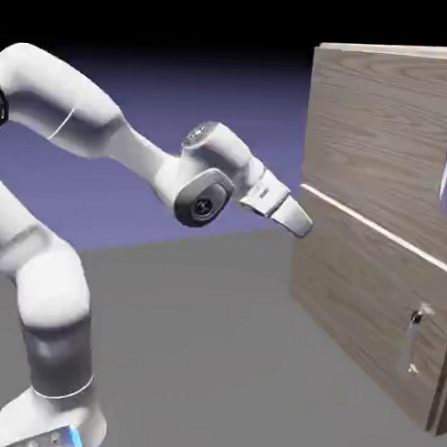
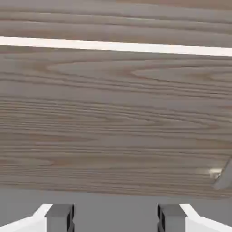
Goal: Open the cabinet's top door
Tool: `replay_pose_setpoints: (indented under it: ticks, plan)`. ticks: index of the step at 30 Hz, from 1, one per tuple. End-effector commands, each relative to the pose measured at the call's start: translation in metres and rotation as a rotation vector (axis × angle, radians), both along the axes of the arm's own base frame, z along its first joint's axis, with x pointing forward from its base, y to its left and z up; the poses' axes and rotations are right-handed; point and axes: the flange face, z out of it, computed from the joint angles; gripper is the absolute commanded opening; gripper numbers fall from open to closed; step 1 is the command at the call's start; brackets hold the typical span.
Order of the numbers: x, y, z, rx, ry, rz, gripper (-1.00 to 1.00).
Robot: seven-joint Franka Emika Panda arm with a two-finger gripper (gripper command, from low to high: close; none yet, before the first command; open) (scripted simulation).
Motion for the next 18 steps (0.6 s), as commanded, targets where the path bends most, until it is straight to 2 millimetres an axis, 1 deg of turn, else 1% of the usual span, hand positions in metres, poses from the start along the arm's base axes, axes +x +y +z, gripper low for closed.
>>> replay_pose_setpoints:
  ticks: [1, 10, 18]
  plan:
    - [0.001, 0.002, 0.008, -0.001, -0.019, 0.007, 0.00]
    - [0.006, 0.016, 0.078, -0.001, -0.186, 0.053, 0.00]
    - [0.002, 0.013, 0.128, 0.007, -0.327, 0.075, 0.00]
